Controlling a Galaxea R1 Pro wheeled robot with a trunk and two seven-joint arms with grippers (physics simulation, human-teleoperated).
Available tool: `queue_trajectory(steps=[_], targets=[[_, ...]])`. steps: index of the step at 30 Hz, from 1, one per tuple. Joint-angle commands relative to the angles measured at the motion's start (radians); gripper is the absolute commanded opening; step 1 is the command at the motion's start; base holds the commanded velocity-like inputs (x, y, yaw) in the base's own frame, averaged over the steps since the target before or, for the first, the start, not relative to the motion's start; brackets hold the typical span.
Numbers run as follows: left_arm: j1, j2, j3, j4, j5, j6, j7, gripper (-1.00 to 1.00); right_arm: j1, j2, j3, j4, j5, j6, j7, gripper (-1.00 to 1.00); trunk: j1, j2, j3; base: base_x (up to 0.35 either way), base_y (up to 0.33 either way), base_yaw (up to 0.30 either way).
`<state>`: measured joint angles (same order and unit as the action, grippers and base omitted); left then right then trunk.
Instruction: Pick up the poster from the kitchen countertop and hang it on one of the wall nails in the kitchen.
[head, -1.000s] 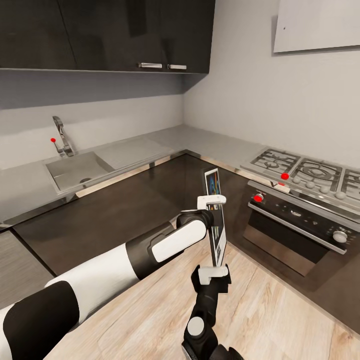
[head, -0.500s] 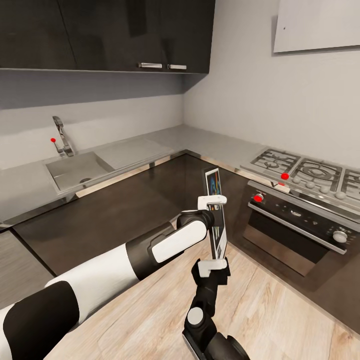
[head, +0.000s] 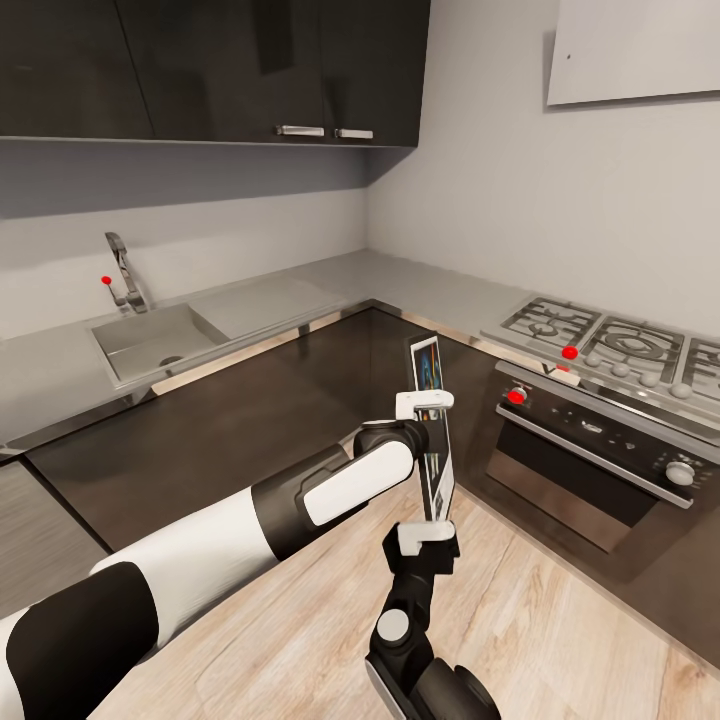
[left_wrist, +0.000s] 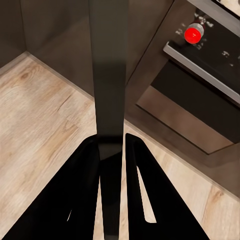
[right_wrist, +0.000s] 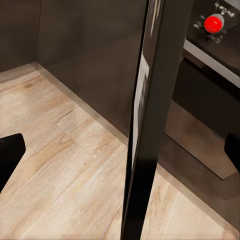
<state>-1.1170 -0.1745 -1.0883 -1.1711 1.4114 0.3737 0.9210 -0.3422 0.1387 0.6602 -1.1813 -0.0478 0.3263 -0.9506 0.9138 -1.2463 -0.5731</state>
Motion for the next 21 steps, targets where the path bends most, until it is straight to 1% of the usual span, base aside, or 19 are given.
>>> queue_trajectory(steps=[1, 12, 21], targets=[[-0.001, 0.0, -0.001, -0.001, 0.001, 0.006, 0.007, -1.0, -0.001, 0.0, 0.003, -0.001, -0.006, 0.007, -0.007, 1.0, 0.0, -0.001, -0.001, 0.0, 0.0, 0.0], [-0.001, 0.0, -0.001, 0.0, 0.001, 0.005, 0.007, -1.0, -0.005, -0.001, 0.001, 0.0, -0.009, 0.006, -0.007, 1.0, 0.0, -0.001, -0.001, 0.0, 0.0, 0.0], [-0.001, 0.0, -0.001, -0.001, 0.001, 0.005, 0.007, -1.0, -0.02, -0.001, 0.001, 0.0, -0.009, 0.007, -0.007, 1.0, 0.0, -0.001, -0.001, 0.0, 0.0, 0.0]])
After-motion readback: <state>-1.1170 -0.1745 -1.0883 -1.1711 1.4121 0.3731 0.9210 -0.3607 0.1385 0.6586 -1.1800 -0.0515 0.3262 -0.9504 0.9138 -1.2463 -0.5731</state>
